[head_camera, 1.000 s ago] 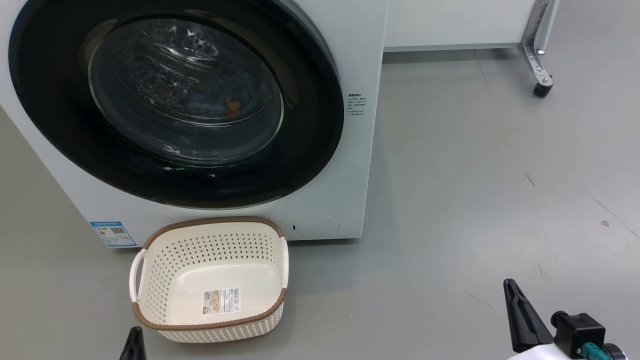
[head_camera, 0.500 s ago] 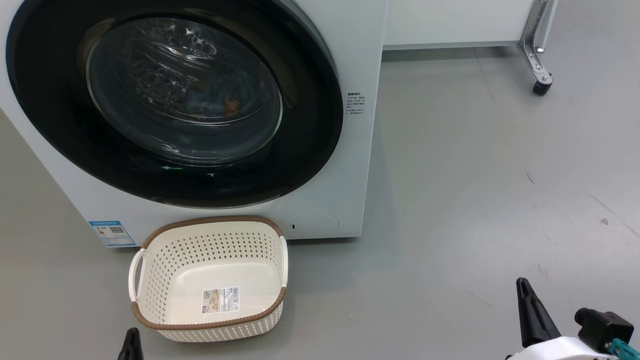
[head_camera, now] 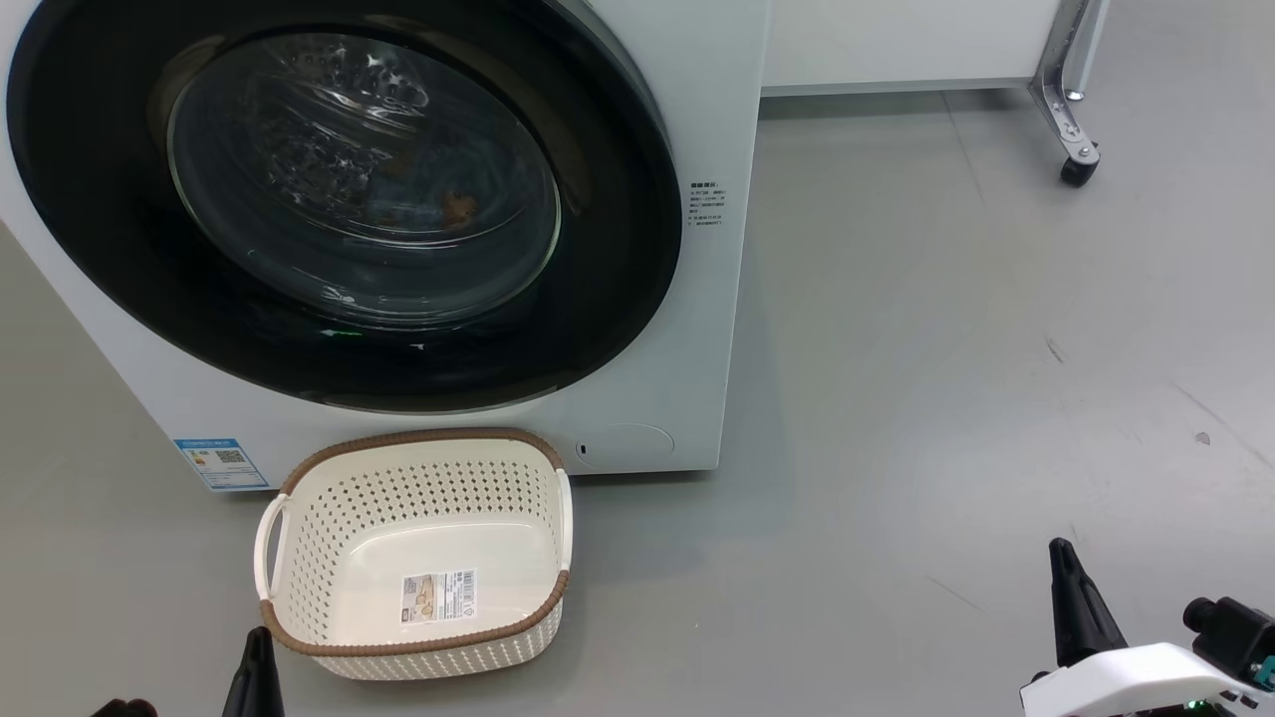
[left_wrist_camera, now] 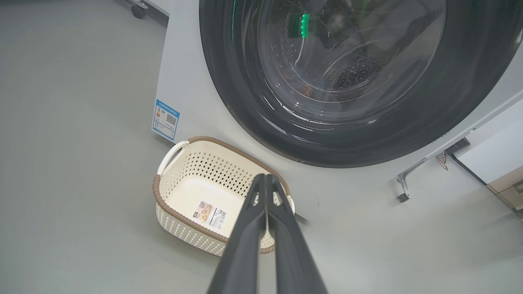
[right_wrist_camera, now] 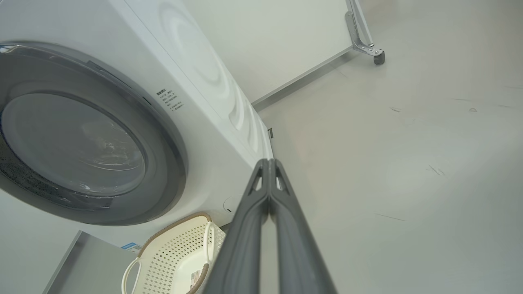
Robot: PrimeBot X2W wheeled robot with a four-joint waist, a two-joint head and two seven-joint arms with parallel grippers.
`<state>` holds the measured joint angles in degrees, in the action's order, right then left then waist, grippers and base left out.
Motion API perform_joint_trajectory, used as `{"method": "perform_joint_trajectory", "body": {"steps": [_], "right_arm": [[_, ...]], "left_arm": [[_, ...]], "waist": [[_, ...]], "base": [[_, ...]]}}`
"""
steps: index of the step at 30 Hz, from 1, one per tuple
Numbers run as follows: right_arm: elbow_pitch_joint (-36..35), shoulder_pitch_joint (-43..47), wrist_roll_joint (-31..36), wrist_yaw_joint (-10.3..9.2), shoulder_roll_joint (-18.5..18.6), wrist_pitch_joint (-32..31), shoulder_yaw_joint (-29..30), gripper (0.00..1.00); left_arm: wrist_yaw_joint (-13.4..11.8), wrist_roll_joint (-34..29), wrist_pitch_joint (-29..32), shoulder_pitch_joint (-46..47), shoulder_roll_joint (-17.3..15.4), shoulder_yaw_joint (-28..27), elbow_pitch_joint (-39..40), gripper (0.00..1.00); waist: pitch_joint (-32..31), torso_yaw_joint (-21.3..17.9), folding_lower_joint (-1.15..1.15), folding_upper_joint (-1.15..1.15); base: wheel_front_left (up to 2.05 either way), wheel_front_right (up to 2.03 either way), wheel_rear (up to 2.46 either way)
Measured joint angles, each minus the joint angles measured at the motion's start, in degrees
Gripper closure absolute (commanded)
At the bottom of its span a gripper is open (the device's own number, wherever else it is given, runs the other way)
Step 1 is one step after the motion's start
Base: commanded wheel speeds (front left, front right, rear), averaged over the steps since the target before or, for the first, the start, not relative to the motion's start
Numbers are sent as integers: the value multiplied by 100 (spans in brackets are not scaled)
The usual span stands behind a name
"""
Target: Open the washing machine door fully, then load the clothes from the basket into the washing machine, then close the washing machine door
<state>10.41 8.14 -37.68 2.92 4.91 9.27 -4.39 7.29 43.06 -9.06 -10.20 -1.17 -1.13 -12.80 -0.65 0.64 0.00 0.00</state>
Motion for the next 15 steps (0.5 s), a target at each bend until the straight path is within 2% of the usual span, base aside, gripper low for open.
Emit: {"method": "perform_joint_trajectory", "body": {"steps": [15], "right_arm": [[114,-248,-1327,57,-5,-318,210,100]], "left_arm": [[0,1191,308,302,-71,-22,-60,100]], "waist": [[20,-15,0,0]], "base": [[0,0,0]]}}
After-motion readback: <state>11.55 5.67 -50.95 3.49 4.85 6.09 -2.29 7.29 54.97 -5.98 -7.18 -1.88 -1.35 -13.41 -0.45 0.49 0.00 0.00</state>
